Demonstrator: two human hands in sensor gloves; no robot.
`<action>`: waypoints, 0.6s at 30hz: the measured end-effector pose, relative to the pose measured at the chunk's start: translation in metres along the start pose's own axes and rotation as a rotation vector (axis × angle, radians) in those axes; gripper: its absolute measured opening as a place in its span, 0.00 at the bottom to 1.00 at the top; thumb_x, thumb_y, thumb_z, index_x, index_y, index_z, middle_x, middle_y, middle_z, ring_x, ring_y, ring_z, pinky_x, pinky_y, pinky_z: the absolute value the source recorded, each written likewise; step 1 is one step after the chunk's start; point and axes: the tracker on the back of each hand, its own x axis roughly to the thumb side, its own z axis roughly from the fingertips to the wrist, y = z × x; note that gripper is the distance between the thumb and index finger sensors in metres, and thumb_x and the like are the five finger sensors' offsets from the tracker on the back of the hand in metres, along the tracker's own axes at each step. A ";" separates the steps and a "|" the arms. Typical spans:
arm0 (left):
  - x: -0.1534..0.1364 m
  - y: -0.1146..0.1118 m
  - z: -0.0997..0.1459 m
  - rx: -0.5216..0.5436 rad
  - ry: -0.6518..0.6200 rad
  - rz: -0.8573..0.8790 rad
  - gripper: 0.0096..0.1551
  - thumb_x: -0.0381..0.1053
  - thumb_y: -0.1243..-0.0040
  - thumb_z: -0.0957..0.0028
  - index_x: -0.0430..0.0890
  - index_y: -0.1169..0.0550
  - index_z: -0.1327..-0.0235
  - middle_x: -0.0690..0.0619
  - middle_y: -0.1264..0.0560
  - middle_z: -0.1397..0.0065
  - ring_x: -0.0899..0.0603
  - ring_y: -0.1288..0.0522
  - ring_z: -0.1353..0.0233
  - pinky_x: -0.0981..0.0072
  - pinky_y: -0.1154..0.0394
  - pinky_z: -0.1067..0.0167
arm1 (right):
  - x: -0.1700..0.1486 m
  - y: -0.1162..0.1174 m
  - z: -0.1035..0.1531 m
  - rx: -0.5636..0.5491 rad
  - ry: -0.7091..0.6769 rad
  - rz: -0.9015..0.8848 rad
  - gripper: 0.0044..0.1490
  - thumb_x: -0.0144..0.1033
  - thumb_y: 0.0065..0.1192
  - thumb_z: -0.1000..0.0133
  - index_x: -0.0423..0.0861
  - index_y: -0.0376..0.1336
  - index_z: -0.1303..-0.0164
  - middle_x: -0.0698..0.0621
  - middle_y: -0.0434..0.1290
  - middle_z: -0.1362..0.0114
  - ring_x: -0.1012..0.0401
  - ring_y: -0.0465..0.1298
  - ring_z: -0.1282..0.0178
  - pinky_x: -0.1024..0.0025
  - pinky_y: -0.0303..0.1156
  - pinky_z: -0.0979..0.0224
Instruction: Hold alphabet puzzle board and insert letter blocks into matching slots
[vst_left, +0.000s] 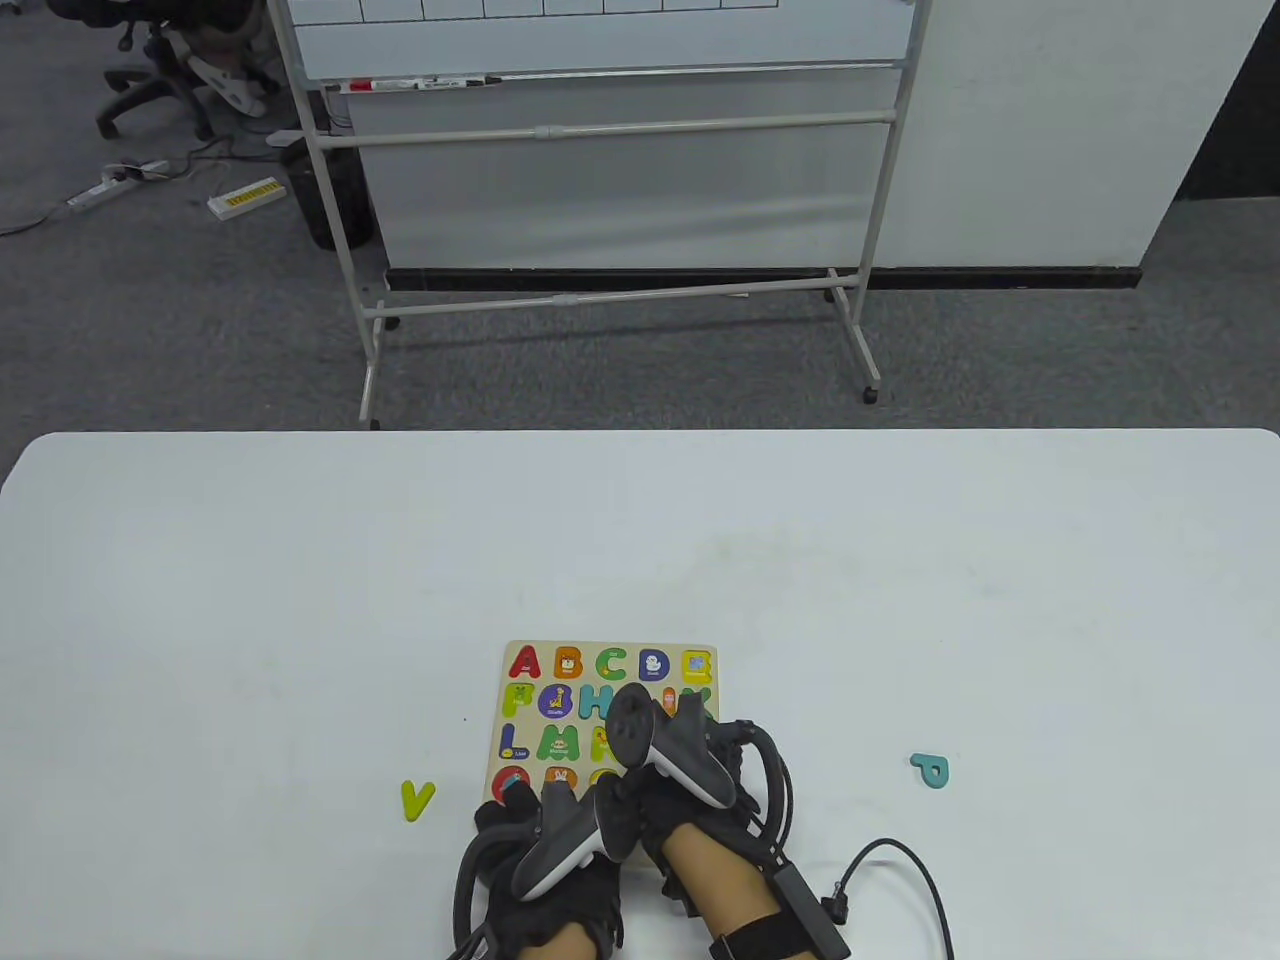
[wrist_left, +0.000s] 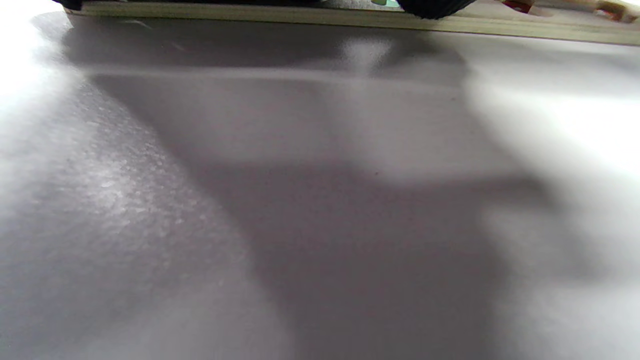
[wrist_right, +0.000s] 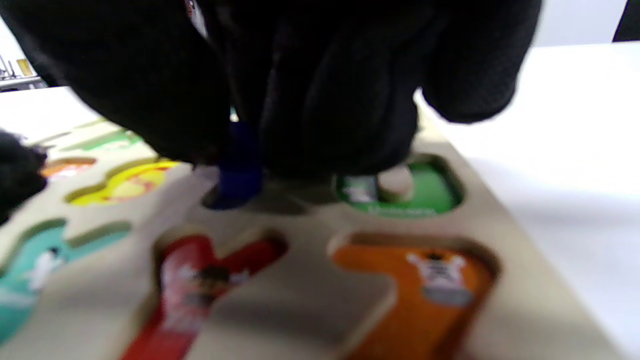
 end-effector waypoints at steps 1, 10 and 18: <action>0.000 0.000 0.000 -0.001 -0.001 0.000 0.49 0.59 0.60 0.45 0.27 0.55 0.26 0.17 0.58 0.26 0.09 0.52 0.30 0.20 0.42 0.39 | 0.000 0.000 0.000 -0.001 -0.004 0.001 0.37 0.48 0.78 0.55 0.43 0.72 0.38 0.44 0.84 0.47 0.56 0.87 0.58 0.48 0.76 0.38; 0.000 0.000 0.000 -0.005 0.002 -0.003 0.49 0.59 0.60 0.45 0.27 0.55 0.26 0.17 0.58 0.26 0.09 0.52 0.30 0.20 0.42 0.39 | 0.001 0.000 -0.001 -0.055 -0.012 0.010 0.34 0.49 0.80 0.56 0.44 0.75 0.43 0.45 0.86 0.51 0.58 0.89 0.61 0.50 0.79 0.41; 0.000 0.000 0.000 -0.004 0.002 -0.002 0.49 0.59 0.60 0.45 0.27 0.55 0.26 0.17 0.58 0.26 0.09 0.52 0.30 0.20 0.42 0.39 | 0.000 0.001 -0.001 -0.067 -0.018 0.001 0.31 0.48 0.81 0.56 0.44 0.76 0.47 0.44 0.88 0.55 0.59 0.91 0.65 0.52 0.81 0.44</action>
